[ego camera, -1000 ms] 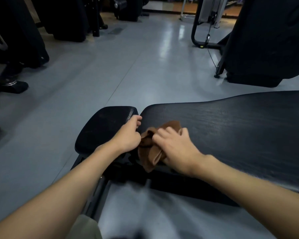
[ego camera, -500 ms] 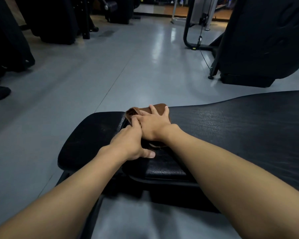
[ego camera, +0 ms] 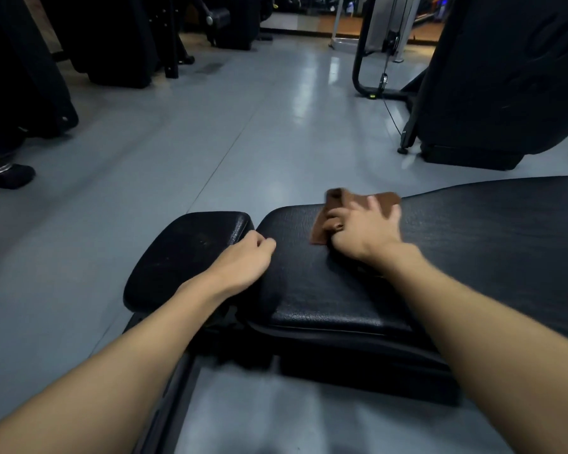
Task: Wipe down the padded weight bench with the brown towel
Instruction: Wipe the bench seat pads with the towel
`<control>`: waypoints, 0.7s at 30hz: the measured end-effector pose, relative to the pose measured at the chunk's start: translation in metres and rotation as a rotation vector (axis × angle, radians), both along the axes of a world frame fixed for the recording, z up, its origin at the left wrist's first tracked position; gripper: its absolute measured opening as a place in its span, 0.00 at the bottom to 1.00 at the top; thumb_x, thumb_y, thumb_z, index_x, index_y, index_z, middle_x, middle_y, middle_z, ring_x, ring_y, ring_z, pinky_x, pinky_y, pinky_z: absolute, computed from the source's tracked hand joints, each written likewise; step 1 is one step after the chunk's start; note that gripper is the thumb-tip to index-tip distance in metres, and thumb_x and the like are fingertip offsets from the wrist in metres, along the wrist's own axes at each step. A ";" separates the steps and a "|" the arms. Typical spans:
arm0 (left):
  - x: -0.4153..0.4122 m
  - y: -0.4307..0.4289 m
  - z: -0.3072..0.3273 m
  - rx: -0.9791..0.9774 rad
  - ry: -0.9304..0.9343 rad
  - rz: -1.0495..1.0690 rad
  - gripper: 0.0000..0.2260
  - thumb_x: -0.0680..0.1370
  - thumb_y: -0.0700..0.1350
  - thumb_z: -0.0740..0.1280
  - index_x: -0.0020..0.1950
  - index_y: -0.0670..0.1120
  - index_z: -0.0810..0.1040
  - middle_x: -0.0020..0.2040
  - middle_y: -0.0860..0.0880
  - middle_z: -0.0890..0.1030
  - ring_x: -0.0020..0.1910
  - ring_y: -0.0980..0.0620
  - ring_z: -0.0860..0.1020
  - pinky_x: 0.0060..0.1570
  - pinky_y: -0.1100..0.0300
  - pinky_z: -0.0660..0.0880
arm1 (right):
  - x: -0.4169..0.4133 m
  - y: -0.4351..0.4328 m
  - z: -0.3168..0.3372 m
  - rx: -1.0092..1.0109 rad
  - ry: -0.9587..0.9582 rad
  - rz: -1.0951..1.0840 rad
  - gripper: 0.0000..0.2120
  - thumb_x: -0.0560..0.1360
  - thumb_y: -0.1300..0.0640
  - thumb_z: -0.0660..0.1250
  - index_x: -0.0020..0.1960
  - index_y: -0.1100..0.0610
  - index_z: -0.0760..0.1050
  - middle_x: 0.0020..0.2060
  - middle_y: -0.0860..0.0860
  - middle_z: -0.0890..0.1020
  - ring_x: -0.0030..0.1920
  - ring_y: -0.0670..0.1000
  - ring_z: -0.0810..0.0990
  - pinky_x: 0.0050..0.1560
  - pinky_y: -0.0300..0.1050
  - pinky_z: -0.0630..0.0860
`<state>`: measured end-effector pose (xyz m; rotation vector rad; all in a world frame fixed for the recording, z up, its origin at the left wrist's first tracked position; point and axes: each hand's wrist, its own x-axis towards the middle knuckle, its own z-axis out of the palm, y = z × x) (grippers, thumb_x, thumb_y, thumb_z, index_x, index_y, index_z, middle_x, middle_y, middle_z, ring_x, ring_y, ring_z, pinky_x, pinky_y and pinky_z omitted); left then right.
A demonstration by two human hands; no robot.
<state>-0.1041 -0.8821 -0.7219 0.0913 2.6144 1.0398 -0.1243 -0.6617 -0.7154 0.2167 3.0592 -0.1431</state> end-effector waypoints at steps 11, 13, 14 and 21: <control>0.002 0.029 0.031 0.003 0.200 -0.111 0.16 0.84 0.46 0.50 0.40 0.46 0.70 0.50 0.40 0.74 0.55 0.44 0.73 0.53 0.55 0.65 | 0.079 -0.025 -0.014 0.037 0.076 0.322 0.19 0.77 0.43 0.58 0.67 0.44 0.67 0.74 0.46 0.66 0.79 0.53 0.51 0.74 0.68 0.42; 0.004 0.050 0.031 -0.003 0.202 -0.233 0.11 0.83 0.45 0.53 0.51 0.46 0.75 0.55 0.45 0.75 0.57 0.48 0.73 0.54 0.59 0.64 | 0.088 0.027 -0.002 0.085 0.084 0.183 0.23 0.77 0.43 0.57 0.72 0.41 0.60 0.74 0.48 0.65 0.79 0.56 0.49 0.73 0.70 0.42; 0.005 0.060 0.028 -0.029 0.187 -0.310 0.12 0.83 0.45 0.56 0.61 0.47 0.76 0.62 0.46 0.76 0.63 0.49 0.72 0.60 0.60 0.65 | 0.091 0.052 0.006 0.099 0.062 0.089 0.28 0.77 0.42 0.56 0.75 0.40 0.54 0.76 0.48 0.63 0.79 0.57 0.48 0.72 0.72 0.42; 0.019 0.091 0.015 -0.230 0.191 -0.369 0.21 0.76 0.52 0.61 0.70 0.55 0.70 0.67 0.50 0.73 0.67 0.44 0.69 0.67 0.44 0.66 | 0.082 0.069 0.020 -0.202 0.016 -0.091 0.46 0.68 0.20 0.41 0.75 0.47 0.62 0.79 0.48 0.56 0.79 0.55 0.41 0.72 0.68 0.34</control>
